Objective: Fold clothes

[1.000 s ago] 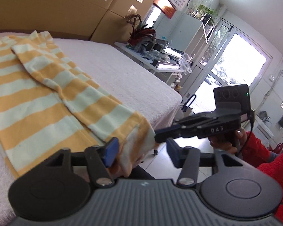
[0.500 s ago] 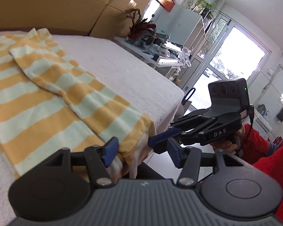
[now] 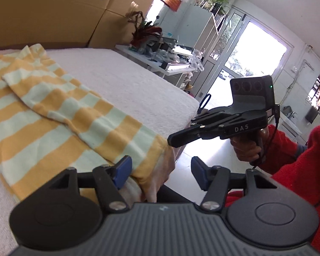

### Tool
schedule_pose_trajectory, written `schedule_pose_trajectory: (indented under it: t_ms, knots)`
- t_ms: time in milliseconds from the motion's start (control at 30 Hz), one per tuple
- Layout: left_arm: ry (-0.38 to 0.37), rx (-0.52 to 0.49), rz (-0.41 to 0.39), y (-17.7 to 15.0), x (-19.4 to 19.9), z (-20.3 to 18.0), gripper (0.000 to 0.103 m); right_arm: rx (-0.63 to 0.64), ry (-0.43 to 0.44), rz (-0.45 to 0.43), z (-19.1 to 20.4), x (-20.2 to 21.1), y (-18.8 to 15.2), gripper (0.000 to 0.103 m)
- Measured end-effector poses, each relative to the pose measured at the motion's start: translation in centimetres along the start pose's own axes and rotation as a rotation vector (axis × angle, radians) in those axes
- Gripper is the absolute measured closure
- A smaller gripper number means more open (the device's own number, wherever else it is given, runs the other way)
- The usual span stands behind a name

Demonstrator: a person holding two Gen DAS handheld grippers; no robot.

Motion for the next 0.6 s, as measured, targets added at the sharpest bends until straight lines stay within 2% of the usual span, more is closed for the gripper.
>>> schedule_pose_trajectory:
  t_ms: [100, 167, 300, 400, 600]
  knots:
    - [0.007, 0.018, -0.014, 0.2, 0.0, 0.6, 0.041, 0.002, -0.017, 0.013, -0.2, 0.4, -0.6, 0.094]
    - [0.019, 0.037, -0.004, 0.3, -0.6, 1.4, 0.041, 0.0, -0.03, 0.021, -0.3, 0.3, -0.9, 0.094]
    - [0.022, 0.012, 0.017, 0.3, -1.5, 1.2, 0.04, 0.024, -0.055, 0.026, 0.0, 0.2, -1.3, 0.092]
    - [0.018, 0.003, 0.021, 0.5, -1.4, 1.1, 0.041, 0.027, -0.102, 0.011, -0.4, 0.6, -1.4, 0.078]
    - [0.031, -0.024, 0.042, 0.6, -1.8, 1.0, 0.041, 0.039, -0.095, 0.027, -0.3, -0.2, -1.9, 0.081]
Point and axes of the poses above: each gripper's, at about its wrist camera, not at the fingertips, and x roughly against the way its jaws point, z to its left, y to its top, the point moved 5 cm from there along -x, roughly the way its jaws point, and after that the axes turned 7 degrees about -y, right-handed, at the moved point
